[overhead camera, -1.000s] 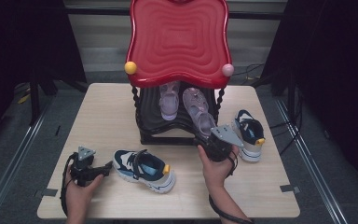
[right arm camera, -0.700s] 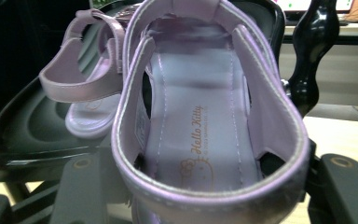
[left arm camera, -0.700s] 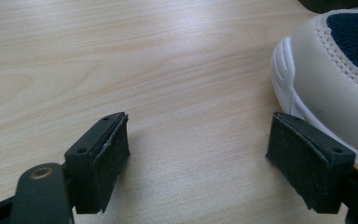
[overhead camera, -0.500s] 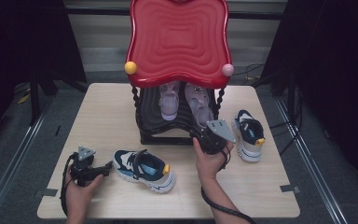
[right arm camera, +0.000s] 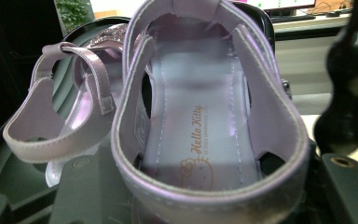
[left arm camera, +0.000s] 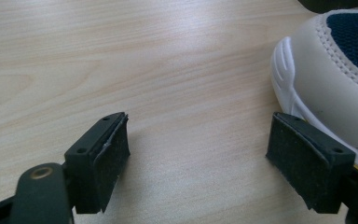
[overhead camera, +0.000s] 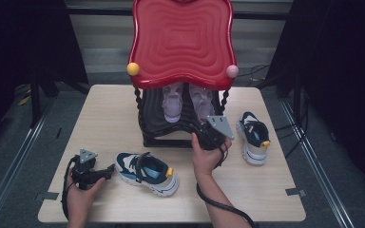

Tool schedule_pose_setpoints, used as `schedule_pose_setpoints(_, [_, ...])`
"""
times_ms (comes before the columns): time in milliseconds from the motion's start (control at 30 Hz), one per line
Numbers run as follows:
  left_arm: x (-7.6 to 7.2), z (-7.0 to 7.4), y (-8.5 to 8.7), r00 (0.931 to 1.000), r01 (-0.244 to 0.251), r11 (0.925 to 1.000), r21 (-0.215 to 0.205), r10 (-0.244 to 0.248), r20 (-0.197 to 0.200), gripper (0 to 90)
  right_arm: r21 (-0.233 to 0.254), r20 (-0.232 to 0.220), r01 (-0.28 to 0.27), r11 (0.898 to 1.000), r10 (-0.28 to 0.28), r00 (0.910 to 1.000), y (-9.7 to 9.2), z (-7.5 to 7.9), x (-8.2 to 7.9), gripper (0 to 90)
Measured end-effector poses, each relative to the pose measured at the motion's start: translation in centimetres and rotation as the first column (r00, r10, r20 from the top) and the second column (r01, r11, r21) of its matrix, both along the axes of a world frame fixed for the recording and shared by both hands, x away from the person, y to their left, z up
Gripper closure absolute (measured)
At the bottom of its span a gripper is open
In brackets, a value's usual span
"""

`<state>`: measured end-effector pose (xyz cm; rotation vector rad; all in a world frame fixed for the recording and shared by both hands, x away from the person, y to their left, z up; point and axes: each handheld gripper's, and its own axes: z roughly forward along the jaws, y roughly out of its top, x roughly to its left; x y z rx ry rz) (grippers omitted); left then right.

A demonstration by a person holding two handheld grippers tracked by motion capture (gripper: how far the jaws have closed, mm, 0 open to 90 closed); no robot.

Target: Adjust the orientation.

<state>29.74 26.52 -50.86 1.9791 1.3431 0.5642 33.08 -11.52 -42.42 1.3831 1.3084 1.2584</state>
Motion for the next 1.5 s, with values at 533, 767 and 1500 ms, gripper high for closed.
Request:
schedule_pose_setpoints(533, [0.0,0.0,0.0,1.0000,0.001,1.0000,0.002,-0.001,0.000,20.0,0.022,-0.027,0.065,0.998,-0.065,0.9975,1.4,-0.3,1.9,36.3])
schedule_pose_setpoints(767, [0.1,0.0,0.0,1.0000,0.001,1.0000,0.002,-0.001,0.000,20.0,-0.013,-0.026,0.077,0.997,-0.077,0.9966,1.7,-0.4,2.6,36.3])
schedule_pose_setpoints(1500, [0.2,0.0,-0.1,1.0000,0.001,1.0000,-0.003,-0.001,0.004,20.0,0.002,-0.057,0.091,0.996,-0.091,0.9942,2.7,0.2,4.5,36.1])
